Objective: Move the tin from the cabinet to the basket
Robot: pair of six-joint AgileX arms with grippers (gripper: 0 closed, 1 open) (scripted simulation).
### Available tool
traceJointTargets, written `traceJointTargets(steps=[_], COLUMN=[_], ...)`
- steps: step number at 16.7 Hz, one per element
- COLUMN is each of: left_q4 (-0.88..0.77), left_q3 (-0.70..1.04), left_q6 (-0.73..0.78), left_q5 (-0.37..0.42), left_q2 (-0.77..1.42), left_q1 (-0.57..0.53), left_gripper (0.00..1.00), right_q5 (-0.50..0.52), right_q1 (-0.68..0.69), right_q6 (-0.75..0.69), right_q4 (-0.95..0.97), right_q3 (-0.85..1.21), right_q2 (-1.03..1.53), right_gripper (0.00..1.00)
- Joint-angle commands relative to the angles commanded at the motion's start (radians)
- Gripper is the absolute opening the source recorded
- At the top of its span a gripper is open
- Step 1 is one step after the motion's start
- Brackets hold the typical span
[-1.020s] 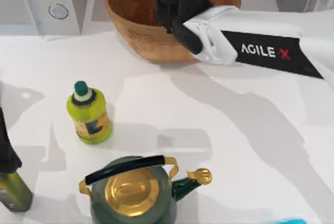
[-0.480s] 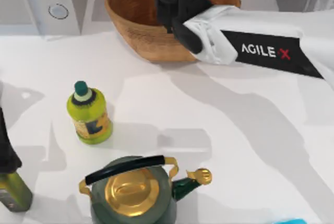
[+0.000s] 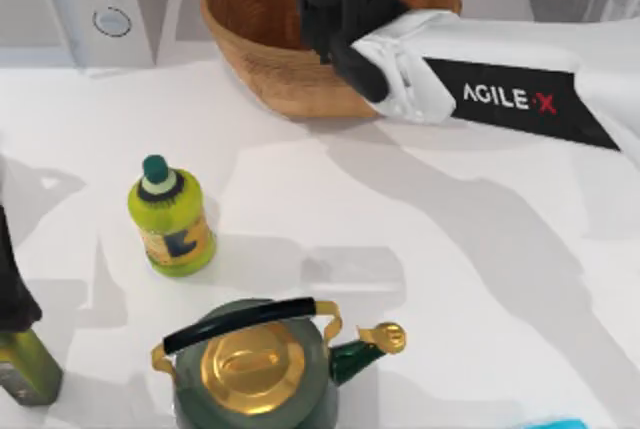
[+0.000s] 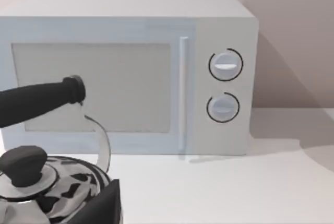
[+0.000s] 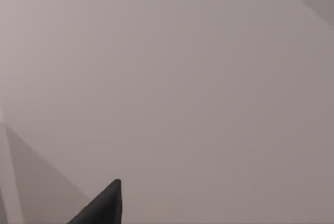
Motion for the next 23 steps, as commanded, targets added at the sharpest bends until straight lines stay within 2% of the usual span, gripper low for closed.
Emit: traceJointTargets(steps=[6, 10, 15, 23], left_q4=[0.0, 0.0, 0.0, 0.0], left_q3=[0.0, 0.0, 0.0, 0.0], left_q6=[0.0, 0.0, 0.0, 0.0], left_q5=[0.0, 0.0, 0.0, 0.0], left_q2=[0.0, 0.0, 0.0, 0.0], left_q1=[0.0, 0.0, 0.0, 0.0], left_gripper=[1.0, 1.0, 1.0, 1.0], right_q5=[-0.01, -0.069, -0.198, -0.465], right_q1=[-0.008, -0.065, -0.19, -0.449], right_q6=[0.0, -0.001, -0.003, -0.009], right_q4=[-0.008, -0.055, -0.157, -0.365], right_q3=[-0.023, -0.168, -0.509, -1.185], right_q2=[-0.03, -0.218, -0.677, -1.634], right_gripper=[1.0, 1.0, 1.0, 1.0])
